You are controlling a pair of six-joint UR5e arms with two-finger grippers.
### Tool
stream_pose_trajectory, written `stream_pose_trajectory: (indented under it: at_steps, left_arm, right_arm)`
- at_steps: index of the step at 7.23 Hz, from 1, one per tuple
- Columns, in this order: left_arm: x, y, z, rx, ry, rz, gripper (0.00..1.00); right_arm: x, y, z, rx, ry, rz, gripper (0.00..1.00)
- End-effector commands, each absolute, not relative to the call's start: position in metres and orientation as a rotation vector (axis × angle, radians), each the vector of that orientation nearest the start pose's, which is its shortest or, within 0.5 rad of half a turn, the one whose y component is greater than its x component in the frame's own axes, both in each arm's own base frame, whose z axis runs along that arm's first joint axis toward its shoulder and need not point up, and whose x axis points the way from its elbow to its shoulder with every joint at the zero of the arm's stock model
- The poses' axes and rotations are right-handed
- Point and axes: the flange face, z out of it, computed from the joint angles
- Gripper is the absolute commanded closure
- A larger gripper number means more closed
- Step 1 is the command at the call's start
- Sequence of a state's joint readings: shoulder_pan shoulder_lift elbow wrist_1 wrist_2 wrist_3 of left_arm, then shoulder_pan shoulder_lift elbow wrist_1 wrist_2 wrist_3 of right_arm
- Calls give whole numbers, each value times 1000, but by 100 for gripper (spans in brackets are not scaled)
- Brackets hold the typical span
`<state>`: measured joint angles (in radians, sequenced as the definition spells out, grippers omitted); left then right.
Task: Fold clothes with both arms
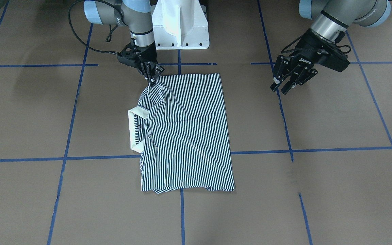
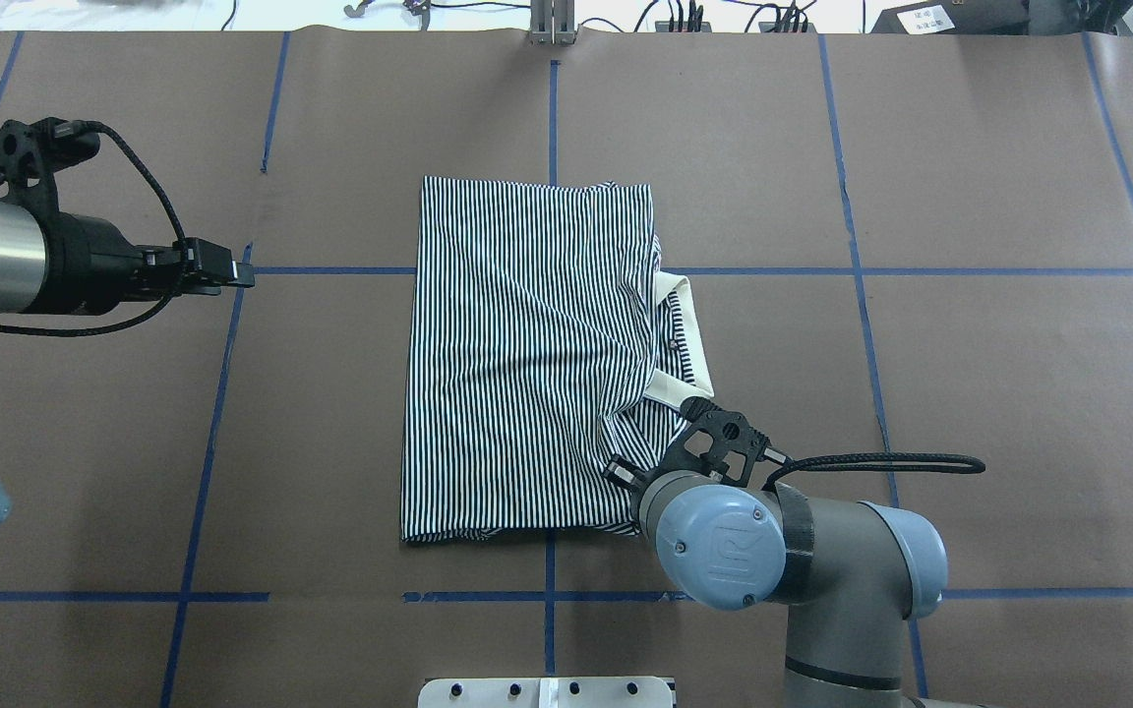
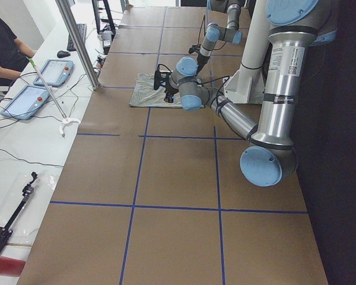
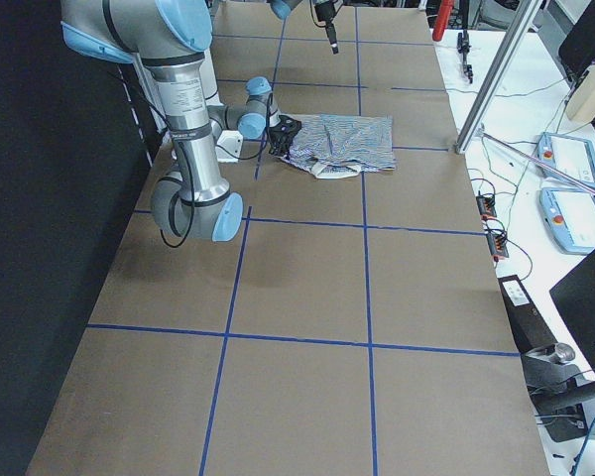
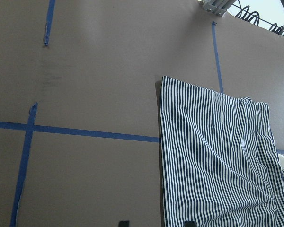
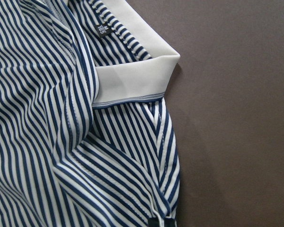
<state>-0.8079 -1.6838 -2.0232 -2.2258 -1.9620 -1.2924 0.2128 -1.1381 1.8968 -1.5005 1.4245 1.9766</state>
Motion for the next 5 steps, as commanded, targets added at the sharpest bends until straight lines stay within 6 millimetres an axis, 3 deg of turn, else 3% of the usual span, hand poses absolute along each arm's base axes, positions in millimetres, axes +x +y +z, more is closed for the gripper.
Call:
stream_pose_trajectory:
  at_steps: [1, 2, 3, 5]
  left_arm:
    - [284, -430, 308, 266, 1226, -312, 51]
    - [292, -426, 303, 215, 1246, -366, 51]
    - [319, -412, 303, 188, 1246, -452, 51]
    - [395, -355, 294, 112, 1208, -548, 42]
  right_arm:
    - [-537, -266, 258, 59, -870, 635, 100]
    - [-521, -261, 256, 56, -886, 633, 100]
    - [-509, -255, 257, 53, -892, 628, 100]
    - [-506, -241, 258, 46, -868, 618, 100]
